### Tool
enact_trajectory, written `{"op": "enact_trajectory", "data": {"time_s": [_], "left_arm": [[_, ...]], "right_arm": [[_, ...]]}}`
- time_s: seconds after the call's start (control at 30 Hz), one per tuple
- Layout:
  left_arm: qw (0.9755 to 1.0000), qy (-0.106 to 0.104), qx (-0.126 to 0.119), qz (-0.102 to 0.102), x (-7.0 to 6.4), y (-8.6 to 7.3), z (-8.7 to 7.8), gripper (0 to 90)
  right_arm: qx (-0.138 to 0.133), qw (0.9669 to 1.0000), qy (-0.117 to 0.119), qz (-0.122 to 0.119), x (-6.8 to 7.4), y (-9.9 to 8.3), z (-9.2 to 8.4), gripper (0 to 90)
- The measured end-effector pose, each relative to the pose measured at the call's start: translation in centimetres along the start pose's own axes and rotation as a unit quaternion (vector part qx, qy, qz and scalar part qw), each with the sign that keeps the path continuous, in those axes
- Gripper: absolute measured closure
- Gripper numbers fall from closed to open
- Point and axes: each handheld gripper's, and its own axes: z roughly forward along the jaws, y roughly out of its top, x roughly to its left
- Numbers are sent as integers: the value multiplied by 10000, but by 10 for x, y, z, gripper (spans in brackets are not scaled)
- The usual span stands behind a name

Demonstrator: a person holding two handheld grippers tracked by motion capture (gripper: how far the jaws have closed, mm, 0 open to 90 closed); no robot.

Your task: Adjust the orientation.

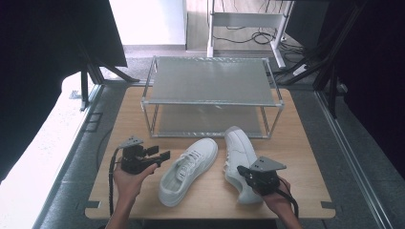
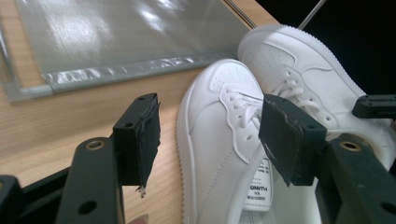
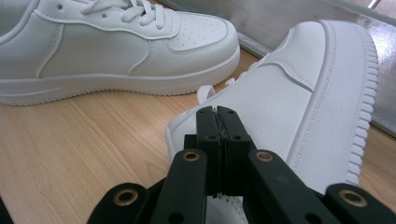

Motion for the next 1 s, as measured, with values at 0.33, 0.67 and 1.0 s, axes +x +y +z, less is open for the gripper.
{"op": "enact_trajectory", "data": {"time_s": [0.33,0.67,1.0], "left_arm": [[10000,-46,37,-22,1,0,-1,384],[9998,-124,123,-43,1,-1,3,385],[9994,-221,252,-71,-2,-4,12,385]], "right_arm": [[16,9995,-256,-159,-5,-1,-7,900],[10,9994,-320,-145,-11,0,-12,900],[-170,9982,-499,295,-39,-7,-29,900]]}}
